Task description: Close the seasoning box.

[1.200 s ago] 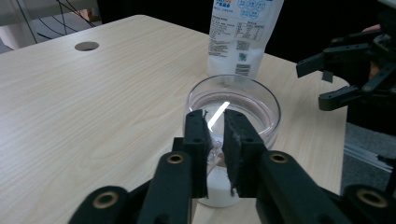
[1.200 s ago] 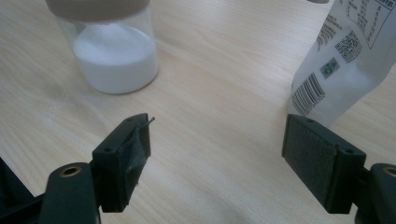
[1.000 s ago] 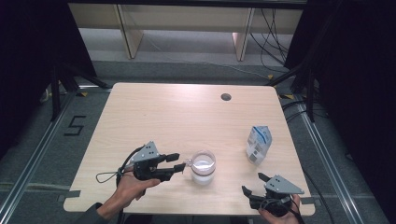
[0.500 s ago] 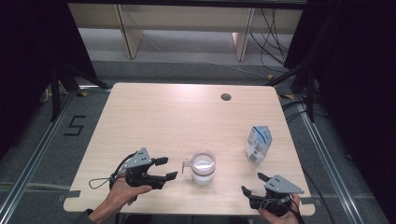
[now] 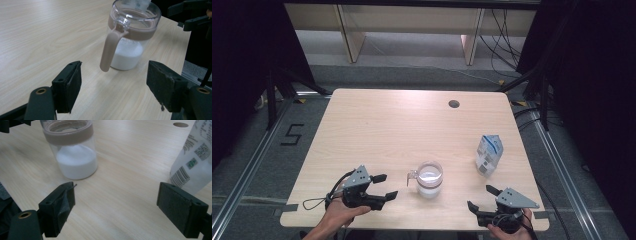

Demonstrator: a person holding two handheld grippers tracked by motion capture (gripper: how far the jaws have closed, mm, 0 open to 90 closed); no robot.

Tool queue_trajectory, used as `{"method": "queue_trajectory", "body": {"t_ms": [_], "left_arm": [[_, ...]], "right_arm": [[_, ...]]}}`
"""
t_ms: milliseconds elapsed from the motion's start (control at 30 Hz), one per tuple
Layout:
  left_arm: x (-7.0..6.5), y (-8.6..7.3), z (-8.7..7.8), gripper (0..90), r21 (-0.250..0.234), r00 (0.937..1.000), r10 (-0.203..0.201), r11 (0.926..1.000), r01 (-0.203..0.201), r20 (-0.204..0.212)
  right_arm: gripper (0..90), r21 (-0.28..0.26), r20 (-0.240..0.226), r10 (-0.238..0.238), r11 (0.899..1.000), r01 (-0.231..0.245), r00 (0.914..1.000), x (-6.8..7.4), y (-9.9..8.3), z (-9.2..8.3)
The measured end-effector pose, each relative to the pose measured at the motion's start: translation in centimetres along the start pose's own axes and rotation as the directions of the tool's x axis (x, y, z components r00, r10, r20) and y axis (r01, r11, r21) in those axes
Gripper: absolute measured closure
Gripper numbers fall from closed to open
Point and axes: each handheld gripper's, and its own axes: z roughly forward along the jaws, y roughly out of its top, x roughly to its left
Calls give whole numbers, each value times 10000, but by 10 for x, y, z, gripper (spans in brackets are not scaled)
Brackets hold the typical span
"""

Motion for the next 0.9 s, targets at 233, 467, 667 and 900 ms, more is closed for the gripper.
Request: {"method": "queue_trajectory", "body": {"t_ms": [233, 467, 667, 900], "left_arm": [[-4, -7, -5, 253, 104, 9999, 76, 9999, -75, -86], [-10, -17, -9, 229, 458, 9995, 291, 9985, -286, -91], [-12, -21, -12, 213, 585, 9990, 437, 9974, -432, -71], [-14, -24, -15, 200, 608, 9985, 538, 9967, -532, -76]], "right_arm": [[160, 173, -112, 19, 9998, -17, 9999, 6, -1, -1], [160, 265, -249, -117, 9996, 123, 9996, 10, -3, -3], [160, 633, -369, 165, 9979, -141, 9992, 18, -6, -6], [160, 902, -434, 53, 9959, -13, 9990, 21, -10, -6]]}}
